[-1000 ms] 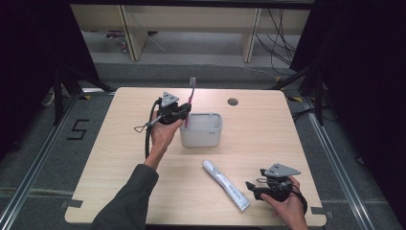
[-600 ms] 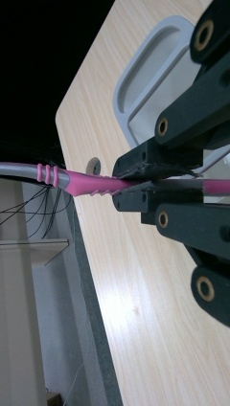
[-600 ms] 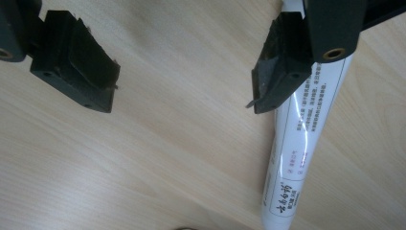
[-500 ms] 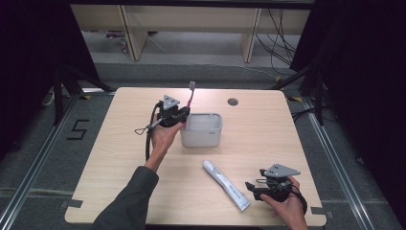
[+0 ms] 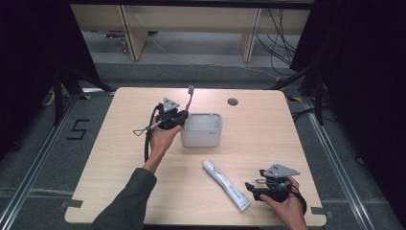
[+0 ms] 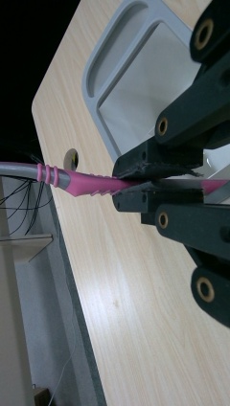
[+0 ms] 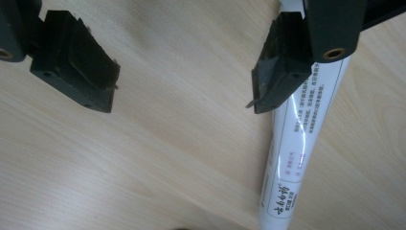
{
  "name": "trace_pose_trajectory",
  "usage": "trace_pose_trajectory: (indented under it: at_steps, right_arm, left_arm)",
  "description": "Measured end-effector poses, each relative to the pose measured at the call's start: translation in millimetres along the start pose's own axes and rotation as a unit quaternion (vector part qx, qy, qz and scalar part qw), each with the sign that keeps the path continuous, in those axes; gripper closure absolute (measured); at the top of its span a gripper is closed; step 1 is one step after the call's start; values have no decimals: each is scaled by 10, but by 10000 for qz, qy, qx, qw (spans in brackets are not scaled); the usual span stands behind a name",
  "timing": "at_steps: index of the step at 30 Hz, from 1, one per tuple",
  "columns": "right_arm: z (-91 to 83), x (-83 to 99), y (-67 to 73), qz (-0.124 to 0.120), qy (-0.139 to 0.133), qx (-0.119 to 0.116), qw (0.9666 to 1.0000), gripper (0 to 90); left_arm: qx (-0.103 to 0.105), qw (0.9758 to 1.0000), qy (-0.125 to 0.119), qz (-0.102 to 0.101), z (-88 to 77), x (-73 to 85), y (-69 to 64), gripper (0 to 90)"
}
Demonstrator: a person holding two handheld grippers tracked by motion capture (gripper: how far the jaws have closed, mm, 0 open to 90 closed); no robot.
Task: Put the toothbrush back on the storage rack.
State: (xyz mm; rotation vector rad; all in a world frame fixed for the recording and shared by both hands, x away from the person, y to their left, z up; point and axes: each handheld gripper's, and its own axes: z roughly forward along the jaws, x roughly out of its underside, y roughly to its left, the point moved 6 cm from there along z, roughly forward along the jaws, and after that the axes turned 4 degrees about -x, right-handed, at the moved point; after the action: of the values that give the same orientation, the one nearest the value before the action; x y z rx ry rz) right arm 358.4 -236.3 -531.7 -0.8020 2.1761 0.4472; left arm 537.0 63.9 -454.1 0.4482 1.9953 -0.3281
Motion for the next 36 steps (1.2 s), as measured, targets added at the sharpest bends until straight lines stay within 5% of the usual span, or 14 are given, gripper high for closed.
trace_pose_trajectory:
  at_steps: [19, 29, 36]
  right_arm:
    - [-3, -1, 1, 3, 9, -15, 10000, 246]
    - [-6, -3, -8, 6, -15, 22, 10000, 246]
    - [-9, -4, -9, 16, -14, 13, 10000, 246]
  left_arm:
    - [-102, 9996, 254, 122, -83, 9, -9, 774]
    - [-196, 9993, 303, 24, -231, -31, 24, 521]
    - [39, 9991, 418, 4, -382, -35, -2, 418]
